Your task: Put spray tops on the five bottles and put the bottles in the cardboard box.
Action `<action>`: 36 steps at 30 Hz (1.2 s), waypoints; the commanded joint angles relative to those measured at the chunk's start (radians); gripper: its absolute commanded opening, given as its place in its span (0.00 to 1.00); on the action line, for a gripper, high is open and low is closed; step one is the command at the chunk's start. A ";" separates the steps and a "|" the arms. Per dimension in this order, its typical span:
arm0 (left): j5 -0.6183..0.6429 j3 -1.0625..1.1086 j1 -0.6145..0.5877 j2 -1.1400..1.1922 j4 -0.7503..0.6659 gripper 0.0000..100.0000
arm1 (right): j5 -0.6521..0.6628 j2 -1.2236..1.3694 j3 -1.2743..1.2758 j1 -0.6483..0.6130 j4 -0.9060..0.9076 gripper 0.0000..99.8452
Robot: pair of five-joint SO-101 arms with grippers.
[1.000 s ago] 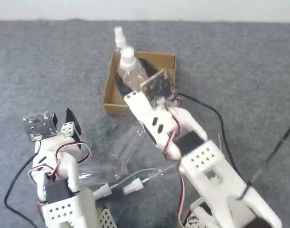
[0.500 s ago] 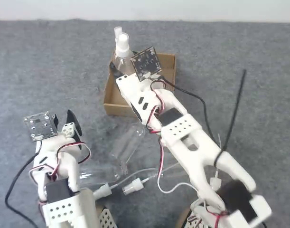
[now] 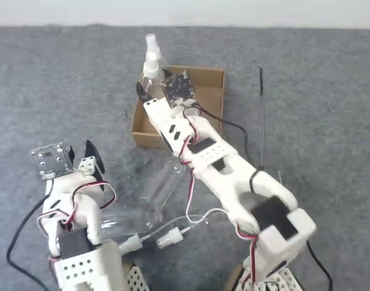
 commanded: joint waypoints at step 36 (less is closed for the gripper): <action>-0.006 -0.015 0.003 -0.014 -0.035 0.13 | -0.012 0.295 -0.299 0.018 -0.016 0.09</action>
